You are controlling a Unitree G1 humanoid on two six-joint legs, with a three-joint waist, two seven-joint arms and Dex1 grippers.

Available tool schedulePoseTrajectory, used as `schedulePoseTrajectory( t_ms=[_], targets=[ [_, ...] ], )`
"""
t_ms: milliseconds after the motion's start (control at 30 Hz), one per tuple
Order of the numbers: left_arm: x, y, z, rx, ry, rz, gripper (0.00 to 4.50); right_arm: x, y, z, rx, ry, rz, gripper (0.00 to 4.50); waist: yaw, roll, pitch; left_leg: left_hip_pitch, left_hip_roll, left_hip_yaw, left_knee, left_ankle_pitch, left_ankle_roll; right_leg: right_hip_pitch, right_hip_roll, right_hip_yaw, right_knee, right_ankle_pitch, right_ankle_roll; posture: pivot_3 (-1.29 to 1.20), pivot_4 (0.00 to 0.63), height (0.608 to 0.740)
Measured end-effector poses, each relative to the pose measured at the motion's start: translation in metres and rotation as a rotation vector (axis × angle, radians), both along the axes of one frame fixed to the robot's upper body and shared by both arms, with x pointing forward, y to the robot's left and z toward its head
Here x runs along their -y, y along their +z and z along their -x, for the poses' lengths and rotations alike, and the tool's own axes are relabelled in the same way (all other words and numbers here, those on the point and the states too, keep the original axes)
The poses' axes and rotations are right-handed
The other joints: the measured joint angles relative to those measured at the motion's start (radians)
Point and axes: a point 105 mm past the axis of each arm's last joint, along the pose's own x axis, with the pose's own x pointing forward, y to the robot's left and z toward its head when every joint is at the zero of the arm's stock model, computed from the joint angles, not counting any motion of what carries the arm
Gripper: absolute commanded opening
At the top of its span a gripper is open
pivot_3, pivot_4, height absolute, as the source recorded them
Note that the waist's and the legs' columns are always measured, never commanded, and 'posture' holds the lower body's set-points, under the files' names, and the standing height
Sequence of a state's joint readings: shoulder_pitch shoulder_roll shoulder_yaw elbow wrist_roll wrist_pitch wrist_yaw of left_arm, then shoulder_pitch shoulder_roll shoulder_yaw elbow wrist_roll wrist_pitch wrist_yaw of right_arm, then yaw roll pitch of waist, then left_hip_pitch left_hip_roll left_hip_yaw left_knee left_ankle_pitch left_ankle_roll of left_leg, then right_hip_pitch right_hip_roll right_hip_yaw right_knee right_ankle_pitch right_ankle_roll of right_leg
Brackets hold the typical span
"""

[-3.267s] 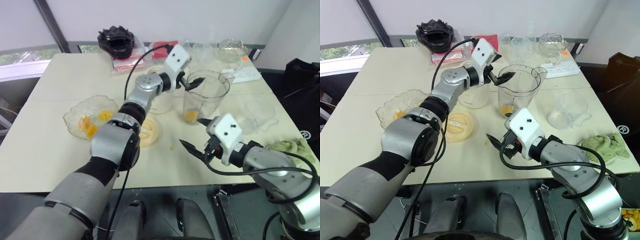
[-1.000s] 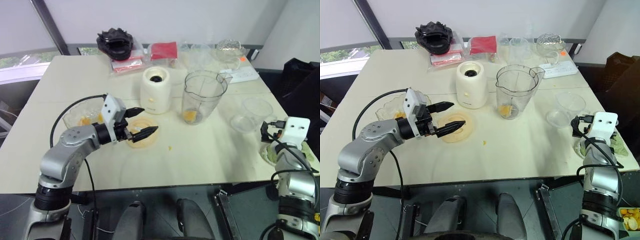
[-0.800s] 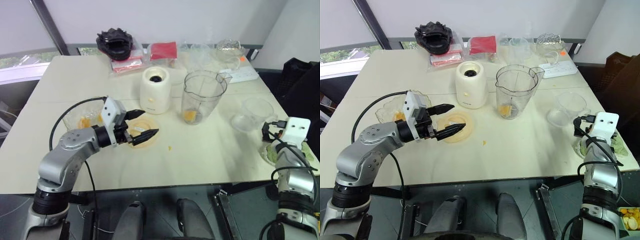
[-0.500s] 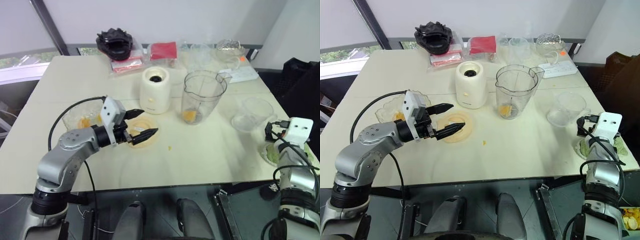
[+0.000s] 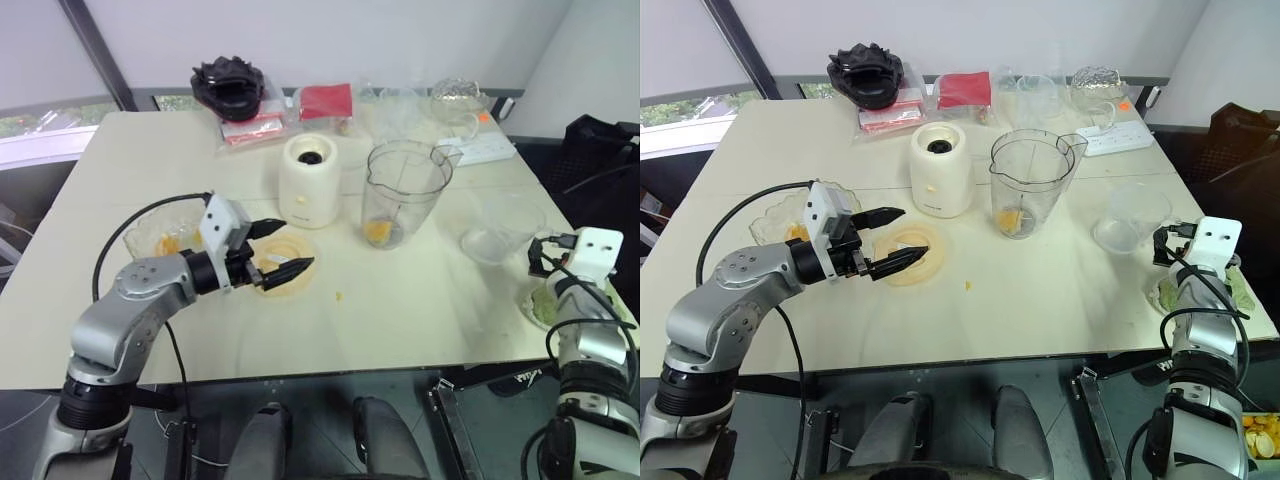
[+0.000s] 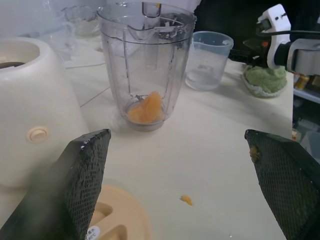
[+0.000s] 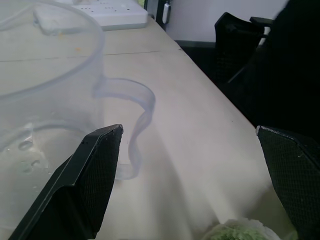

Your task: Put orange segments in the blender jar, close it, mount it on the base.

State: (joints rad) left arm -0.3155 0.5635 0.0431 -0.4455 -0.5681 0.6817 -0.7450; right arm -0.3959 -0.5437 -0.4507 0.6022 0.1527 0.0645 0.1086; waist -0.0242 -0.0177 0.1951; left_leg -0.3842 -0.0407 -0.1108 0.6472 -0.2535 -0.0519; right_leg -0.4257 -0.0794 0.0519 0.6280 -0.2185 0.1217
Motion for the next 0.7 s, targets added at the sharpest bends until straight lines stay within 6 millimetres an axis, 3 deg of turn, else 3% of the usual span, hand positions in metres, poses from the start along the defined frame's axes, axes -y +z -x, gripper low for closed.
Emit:
schedulePoseTrajectory(
  t_ms=[700],
  targets=[
    [-0.001,0.004,0.0,0.016,0.003,-0.016,4.47,0.01,0.001,-0.016,-0.001,-0.008,0.0,4.43,-0.021,0.0,0.0,0.0,0.0,0.0,-0.001,0.0,0.0,0.0,0.0,0.0,-0.001,0.0,0.0,0.0,0.15,0.74]
  ],
)
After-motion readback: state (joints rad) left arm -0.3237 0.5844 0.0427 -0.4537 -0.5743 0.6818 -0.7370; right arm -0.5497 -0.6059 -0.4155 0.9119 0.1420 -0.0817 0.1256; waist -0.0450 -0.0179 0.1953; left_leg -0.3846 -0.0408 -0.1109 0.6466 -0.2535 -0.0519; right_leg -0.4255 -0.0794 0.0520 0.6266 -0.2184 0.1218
